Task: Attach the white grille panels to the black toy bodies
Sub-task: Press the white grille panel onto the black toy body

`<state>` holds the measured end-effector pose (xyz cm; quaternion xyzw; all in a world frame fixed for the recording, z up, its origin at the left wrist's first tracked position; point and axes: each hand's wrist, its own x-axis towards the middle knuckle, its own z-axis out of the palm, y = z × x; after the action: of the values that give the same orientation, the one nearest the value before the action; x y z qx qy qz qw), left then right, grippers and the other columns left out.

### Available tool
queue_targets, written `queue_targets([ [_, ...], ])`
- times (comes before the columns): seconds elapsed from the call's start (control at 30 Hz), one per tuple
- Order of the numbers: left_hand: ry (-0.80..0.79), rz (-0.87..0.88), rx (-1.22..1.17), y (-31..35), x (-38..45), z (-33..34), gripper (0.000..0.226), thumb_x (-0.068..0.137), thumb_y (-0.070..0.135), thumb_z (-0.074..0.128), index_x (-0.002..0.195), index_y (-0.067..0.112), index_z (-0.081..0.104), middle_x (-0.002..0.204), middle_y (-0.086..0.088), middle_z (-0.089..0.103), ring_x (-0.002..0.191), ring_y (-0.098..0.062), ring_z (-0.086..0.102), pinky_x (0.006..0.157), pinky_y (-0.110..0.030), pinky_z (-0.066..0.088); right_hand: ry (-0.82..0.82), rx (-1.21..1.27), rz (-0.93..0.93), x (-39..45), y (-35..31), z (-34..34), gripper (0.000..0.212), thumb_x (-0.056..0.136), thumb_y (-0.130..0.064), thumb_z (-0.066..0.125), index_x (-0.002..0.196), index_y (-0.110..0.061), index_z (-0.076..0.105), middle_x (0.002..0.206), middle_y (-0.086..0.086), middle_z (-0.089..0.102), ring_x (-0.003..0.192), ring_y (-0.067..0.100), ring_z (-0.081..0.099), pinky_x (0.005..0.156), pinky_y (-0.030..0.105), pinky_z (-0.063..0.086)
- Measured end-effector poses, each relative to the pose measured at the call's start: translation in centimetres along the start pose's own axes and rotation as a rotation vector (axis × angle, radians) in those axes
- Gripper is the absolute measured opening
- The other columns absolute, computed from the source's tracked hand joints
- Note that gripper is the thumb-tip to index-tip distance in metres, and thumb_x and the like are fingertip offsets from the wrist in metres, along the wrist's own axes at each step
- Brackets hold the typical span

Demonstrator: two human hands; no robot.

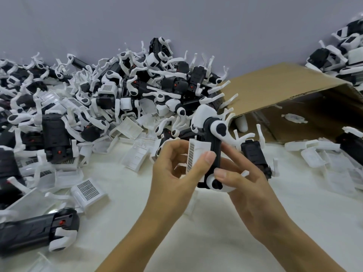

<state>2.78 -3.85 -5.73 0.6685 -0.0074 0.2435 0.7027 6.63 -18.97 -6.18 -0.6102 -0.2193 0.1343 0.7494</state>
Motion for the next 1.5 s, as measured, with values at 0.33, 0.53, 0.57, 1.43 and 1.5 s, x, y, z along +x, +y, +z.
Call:
queue_targets([
  [0.33,0.094,-0.027,-0.040,-0.1,-0.2,0.1,0.029,0.073,0.054,0.075,0.094,0.034,0.069,0.094,0.004,0.075,0.089,-0.012,0.071,0.077,-0.022,0.055,-0.085,-0.104,-0.037,-0.1,0.2,0.2,0.052,0.079,-0.031,0.076,0.128,-0.045,0.065,0.123,-0.001,0.073,0.119,0.018,0.067,0.083,0.016,0.055],
  [0.53,-0.025,-0.071,0.005,-0.3,-0.3,-0.1,0.031,0.074,0.055,0.074,0.095,0.033,0.067,0.094,0.007,0.074,0.090,-0.016,0.071,0.076,-0.031,0.057,-0.044,-0.117,-0.024,-0.2,0.5,0.2,0.046,0.080,-0.040,0.075,0.125,-0.041,0.065,0.128,-0.005,0.070,0.125,0.016,0.063,0.096,0.033,0.054],
  [0.57,-0.028,-0.066,0.032,-0.3,-0.3,-0.1,0.029,0.073,0.056,0.074,0.091,0.035,0.064,0.091,0.010,0.073,0.086,-0.012,0.070,0.074,-0.030,0.055,-0.012,-0.130,-0.031,-0.2,0.5,0.1,0.043,0.080,-0.043,0.074,0.122,-0.040,0.068,0.127,-0.006,0.071,0.125,0.015,0.063,0.099,0.035,0.051],
  [1.43,-0.277,-0.140,-0.051,-0.5,-0.5,0.2,0.035,0.086,0.049,0.062,0.107,0.025,0.076,0.103,0.001,0.076,0.101,-0.022,0.072,0.091,-0.044,0.058,0.168,-0.109,-0.084,-0.3,-0.4,0.9,0.032,0.080,-0.058,0.068,0.102,-0.037,0.079,0.104,0.000,0.077,0.099,0.018,0.074,0.075,0.032,0.063],
  [1.5,-0.270,-0.115,-0.052,-0.5,-0.4,0.1,0.027,0.086,0.048,0.063,0.098,0.028,0.077,0.096,0.005,0.074,0.096,-0.022,0.071,0.089,-0.047,0.057,0.178,-0.125,-0.098,-0.4,-0.6,0.9,0.039,0.076,-0.068,0.069,0.100,-0.038,0.080,0.102,-0.004,0.078,0.097,0.015,0.075,0.071,0.025,0.061],
])
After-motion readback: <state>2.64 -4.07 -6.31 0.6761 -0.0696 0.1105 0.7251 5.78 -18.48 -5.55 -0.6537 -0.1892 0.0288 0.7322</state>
